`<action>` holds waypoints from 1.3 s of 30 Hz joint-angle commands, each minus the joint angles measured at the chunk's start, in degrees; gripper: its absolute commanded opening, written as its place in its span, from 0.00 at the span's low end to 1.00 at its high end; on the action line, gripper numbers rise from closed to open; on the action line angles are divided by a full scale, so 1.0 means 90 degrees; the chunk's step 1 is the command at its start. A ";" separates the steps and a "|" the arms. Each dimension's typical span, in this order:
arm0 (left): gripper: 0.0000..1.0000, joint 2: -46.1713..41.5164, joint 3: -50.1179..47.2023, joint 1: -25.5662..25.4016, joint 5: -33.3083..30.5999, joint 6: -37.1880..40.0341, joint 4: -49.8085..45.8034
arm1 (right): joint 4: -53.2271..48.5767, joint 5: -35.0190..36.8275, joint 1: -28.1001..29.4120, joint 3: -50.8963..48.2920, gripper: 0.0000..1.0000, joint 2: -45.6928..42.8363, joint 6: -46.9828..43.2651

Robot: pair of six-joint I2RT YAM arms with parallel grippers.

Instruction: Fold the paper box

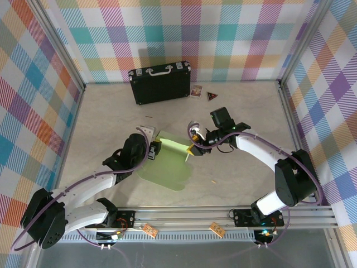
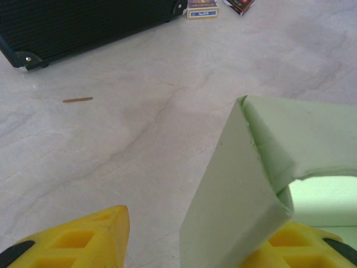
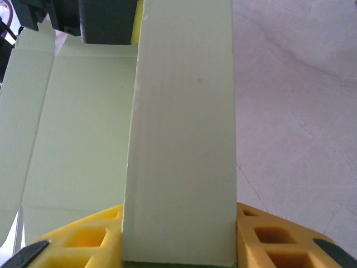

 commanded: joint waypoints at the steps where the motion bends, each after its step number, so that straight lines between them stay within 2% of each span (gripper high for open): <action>1: 0.47 0.0177 0.0252 0.0020 0.0034 -0.0016 0.0612 | -0.0160 -0.0338 -0.0008 0.0130 0.35 0.0014 -0.0064; 3: 0.41 0.0292 0.0262 0.0020 0.0107 -0.0009 0.0736 | -0.0155 -0.0365 -0.0003 0.0113 0.35 0.0035 -0.0075; 6: 0.14 0.0395 0.0291 0.0018 0.0085 0.0046 0.0806 | -0.0149 -0.0384 -0.0001 0.0112 0.35 0.0044 -0.0069; 8: 0.00 0.0434 0.0290 0.0027 0.0106 0.0096 0.0824 | -0.0172 -0.0386 -0.0003 0.0117 0.35 0.0054 -0.0078; 16: 0.00 0.0419 0.0237 0.0022 0.0106 0.0157 0.0757 | -0.0168 -0.0358 -0.0006 0.0167 0.36 0.0079 -0.0093; 22: 0.00 0.0320 0.0242 0.0028 0.0106 0.0230 0.0329 | -0.0191 -0.0319 -0.0008 0.0217 0.36 0.0008 -0.0098; 29: 0.31 0.0188 0.0032 0.0025 0.0060 0.0105 0.0128 | -0.0244 -0.0367 -0.0003 0.0305 0.35 -0.0014 -0.0107; 39: 0.35 0.0009 0.0089 0.0022 0.0169 -0.0078 -0.0506 | -0.0212 -0.0416 -0.0008 0.0277 0.35 -0.0033 0.0048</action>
